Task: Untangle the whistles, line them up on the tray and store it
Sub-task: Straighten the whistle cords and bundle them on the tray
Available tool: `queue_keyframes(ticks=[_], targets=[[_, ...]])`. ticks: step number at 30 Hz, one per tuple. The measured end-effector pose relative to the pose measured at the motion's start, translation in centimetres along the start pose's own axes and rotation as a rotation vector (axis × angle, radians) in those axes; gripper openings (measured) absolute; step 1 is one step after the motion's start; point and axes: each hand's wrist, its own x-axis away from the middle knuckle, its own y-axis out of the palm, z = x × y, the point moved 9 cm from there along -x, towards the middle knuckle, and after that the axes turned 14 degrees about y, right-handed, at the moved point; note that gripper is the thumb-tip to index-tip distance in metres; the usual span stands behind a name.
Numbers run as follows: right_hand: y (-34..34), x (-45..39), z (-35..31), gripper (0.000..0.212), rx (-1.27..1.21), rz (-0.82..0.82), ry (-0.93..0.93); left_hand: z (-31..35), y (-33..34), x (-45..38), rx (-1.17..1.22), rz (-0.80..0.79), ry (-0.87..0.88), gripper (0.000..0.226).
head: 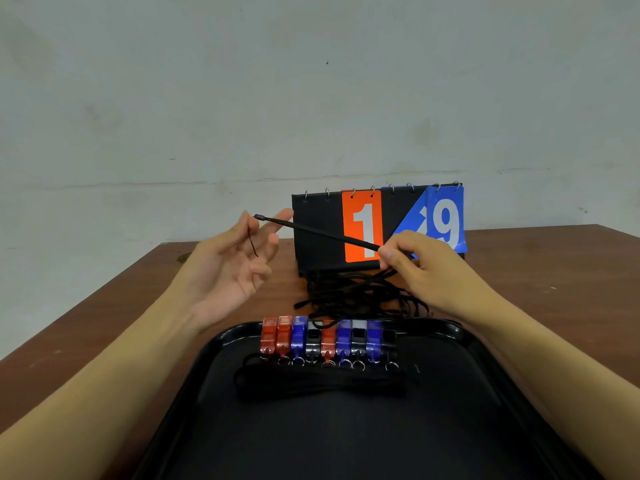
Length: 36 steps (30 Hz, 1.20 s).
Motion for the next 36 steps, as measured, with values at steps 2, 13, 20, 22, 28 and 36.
queue_keyframes(ticks=[2, 13, 20, 22, 28, 36], targets=[[-0.1, -0.1, 0.4, 0.033, -0.032, -0.002, 0.033, -0.2, -0.2, 0.0, 0.020, 0.016, -0.012, 0.021], [-0.7, -0.6, 2.0, 0.034, -0.223, -0.022, 0.167, -1.0, -2.2, -0.8, -0.042, 0.127, -0.043, 0.015], [-0.8, -0.5, 2.4, 0.037, -0.169, -0.028, 0.178, -1.5, -3.0, -0.9, -0.124, 0.181, -0.072, 0.020], [-0.9, -0.4, 2.4, 0.038, -0.146, -0.017, 0.175, -1.2, -3.1, -1.0, -0.225, 0.150, -0.066, 0.025], [-1.4, -0.8, 3.5, 0.030, -0.171, 0.004, 0.209, -0.9, -3.1, -0.8, -0.390, 0.086, -0.086, 0.036], [-1.6, -1.1, 4.0, 0.026, -0.207, 0.031, 0.224, -1.8, -1.9, 0.1, -0.499, -0.091, -0.179, 0.047]])
